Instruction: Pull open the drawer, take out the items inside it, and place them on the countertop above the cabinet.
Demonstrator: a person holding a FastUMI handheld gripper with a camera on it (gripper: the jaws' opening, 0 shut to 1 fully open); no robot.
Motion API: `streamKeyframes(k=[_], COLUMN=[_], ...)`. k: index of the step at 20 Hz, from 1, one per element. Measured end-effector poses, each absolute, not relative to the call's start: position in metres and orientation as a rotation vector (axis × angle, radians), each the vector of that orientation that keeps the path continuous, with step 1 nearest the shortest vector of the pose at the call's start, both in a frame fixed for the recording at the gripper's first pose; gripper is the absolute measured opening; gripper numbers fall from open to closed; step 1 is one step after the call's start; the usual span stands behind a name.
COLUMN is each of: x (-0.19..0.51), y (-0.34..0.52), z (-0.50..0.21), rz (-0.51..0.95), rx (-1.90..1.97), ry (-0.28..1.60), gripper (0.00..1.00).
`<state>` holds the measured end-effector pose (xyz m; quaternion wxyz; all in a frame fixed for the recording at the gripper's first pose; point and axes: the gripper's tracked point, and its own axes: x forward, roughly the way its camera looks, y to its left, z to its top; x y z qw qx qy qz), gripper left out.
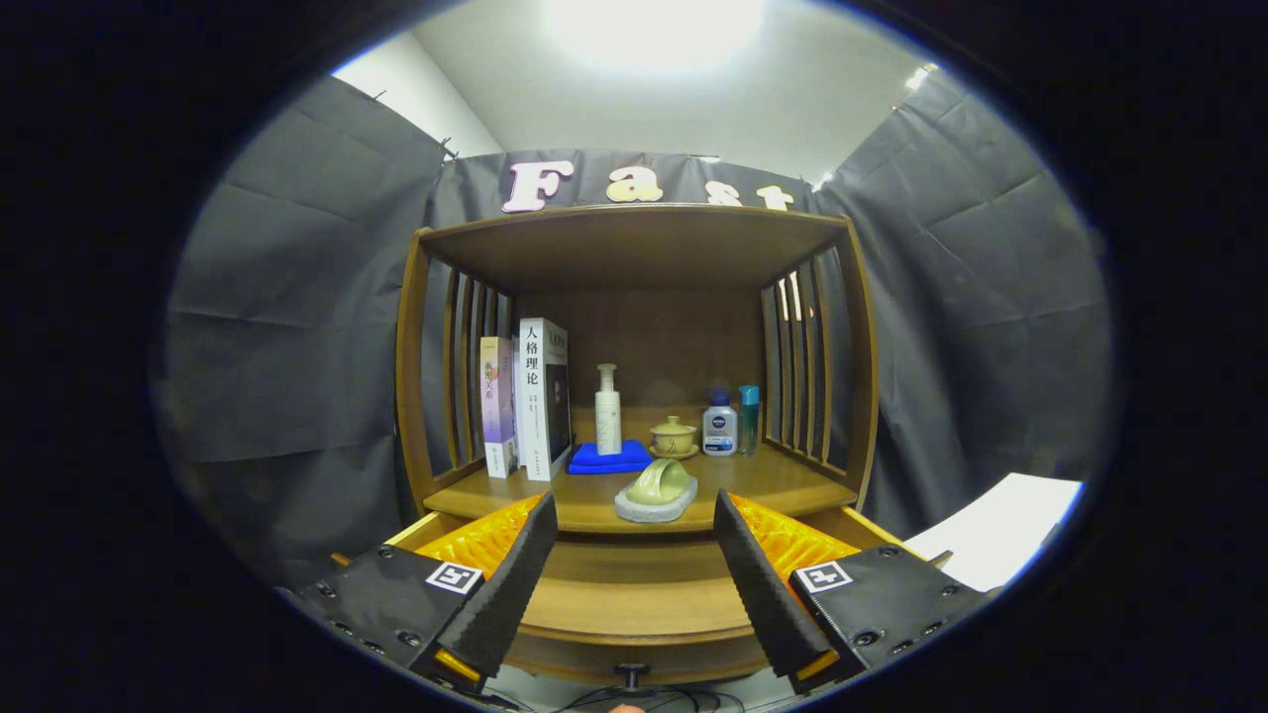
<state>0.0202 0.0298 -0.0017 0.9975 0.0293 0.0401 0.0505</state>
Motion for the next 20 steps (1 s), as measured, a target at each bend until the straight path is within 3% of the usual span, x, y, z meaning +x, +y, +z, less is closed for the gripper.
streamKeyframes(k=[20], x=[-0.043], y=[0.036], z=[-0.137], rz=[0.102], rx=[0.03], ry=[0.247], gripper=[1.0])
